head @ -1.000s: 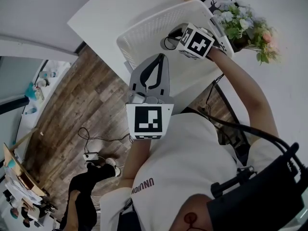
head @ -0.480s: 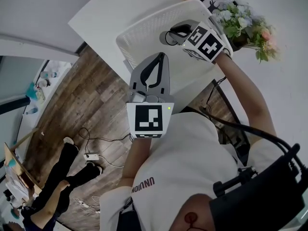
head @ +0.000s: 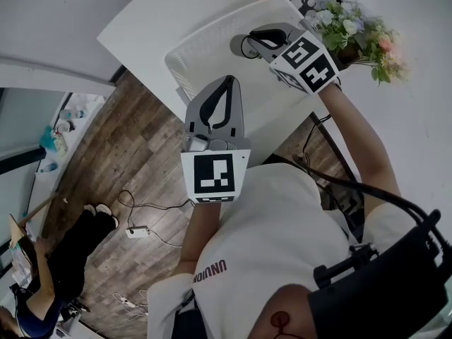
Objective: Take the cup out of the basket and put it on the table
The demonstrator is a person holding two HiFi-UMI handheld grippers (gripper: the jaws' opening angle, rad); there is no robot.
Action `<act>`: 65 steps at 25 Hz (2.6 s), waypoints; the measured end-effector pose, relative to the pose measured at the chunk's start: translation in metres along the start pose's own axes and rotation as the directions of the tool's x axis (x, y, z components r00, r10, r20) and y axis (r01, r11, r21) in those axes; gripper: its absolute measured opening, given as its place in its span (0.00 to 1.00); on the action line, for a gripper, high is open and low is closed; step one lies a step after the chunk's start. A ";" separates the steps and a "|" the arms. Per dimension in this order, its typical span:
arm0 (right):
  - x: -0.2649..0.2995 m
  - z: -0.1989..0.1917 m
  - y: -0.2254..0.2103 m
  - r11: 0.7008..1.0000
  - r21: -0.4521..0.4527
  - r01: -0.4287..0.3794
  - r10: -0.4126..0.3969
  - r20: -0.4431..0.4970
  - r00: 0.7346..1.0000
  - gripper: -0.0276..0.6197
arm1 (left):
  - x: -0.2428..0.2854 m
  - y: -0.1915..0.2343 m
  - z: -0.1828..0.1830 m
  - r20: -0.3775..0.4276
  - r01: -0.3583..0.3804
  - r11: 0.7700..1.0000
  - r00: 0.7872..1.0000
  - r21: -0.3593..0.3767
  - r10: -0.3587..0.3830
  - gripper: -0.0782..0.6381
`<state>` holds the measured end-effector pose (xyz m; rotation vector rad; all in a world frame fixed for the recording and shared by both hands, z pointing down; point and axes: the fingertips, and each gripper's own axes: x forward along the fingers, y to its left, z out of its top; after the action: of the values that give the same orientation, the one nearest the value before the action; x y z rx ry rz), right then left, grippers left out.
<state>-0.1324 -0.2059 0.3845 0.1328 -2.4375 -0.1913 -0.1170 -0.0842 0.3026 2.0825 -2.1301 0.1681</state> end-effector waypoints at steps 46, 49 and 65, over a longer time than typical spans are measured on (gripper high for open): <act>-0.164 0.015 -0.032 0.900 0.323 0.292 -0.395 0.327 0.858 0.10 | 0.006 -0.047 0.030 0.105 0.085 0.996 0.991 0.031 -0.088 0.13; -0.172 0.010 -0.034 0.886 0.361 0.291 -0.414 0.334 0.846 0.10 | 0.007 -0.050 0.030 0.104 0.096 0.995 0.990 0.030 -0.098 0.13; -0.207 -0.023 -0.034 0.817 0.461 0.347 -0.514 0.308 0.801 0.10 | 0.015 -0.067 0.031 0.095 0.146 0.989 0.984 0.035 -0.149 0.13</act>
<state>0.0420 -0.2119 0.2658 0.9366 -2.8132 0.0728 -0.0515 -0.1065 0.2732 2.2988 -2.0258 0.0798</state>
